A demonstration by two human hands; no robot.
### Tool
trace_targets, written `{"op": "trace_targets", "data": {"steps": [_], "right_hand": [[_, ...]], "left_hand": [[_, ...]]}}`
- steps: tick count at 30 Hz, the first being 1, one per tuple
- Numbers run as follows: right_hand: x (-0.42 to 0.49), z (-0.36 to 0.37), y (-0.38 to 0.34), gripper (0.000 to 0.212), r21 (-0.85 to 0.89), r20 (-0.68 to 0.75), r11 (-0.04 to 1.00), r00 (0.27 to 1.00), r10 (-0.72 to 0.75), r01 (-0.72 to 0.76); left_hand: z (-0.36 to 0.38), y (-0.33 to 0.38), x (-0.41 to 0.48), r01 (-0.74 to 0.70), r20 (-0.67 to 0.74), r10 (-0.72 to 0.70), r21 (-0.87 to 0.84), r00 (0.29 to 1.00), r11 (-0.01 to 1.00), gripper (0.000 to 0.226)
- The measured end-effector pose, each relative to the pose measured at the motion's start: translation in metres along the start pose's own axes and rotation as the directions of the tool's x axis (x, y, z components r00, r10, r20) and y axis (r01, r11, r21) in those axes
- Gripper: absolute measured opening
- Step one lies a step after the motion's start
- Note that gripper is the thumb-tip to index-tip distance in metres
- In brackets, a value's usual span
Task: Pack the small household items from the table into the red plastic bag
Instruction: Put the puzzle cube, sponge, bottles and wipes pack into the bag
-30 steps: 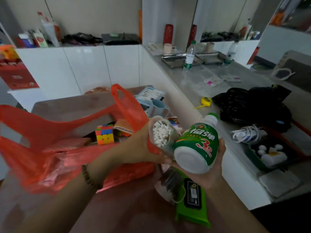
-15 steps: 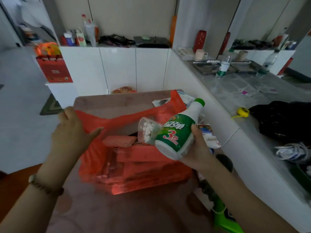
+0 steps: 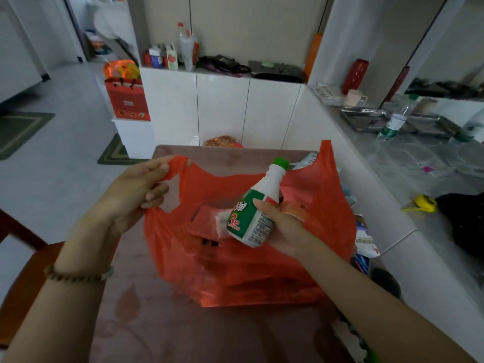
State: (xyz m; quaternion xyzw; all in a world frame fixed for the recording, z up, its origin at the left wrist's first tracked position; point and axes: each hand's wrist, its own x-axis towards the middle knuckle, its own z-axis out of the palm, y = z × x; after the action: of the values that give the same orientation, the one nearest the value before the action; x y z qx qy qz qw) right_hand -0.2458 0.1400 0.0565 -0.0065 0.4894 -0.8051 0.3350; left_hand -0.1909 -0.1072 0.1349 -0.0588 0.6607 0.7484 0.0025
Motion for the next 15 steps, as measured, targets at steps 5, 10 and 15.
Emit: {"op": "trace_targets", "data": {"steps": [5, 10, 15], "right_hand": [[0.002, -0.007, -0.014, 0.093, -0.008, -0.063, 0.998, 0.996, -0.064, 0.064], [0.021, 0.017, -0.035, 0.05, -0.422, -0.064, 0.904, 0.992, -0.105, 0.068], [0.04, 0.029, -0.039, 0.063, -0.985, 0.099, -0.15, 0.99, -0.101, 0.083]], "left_hand": [[-0.007, -0.008, -0.004, 0.042, 0.072, -0.038, -0.056, 0.997, 0.998, 0.038], [-0.005, -0.006, 0.002, 0.005, 0.054, 0.004, -0.167, 0.999, 0.986, 0.037], [-0.008, -0.006, 0.006, 0.007, 0.023, 0.0, -0.283, 1.0, 0.959, 0.042]]}}
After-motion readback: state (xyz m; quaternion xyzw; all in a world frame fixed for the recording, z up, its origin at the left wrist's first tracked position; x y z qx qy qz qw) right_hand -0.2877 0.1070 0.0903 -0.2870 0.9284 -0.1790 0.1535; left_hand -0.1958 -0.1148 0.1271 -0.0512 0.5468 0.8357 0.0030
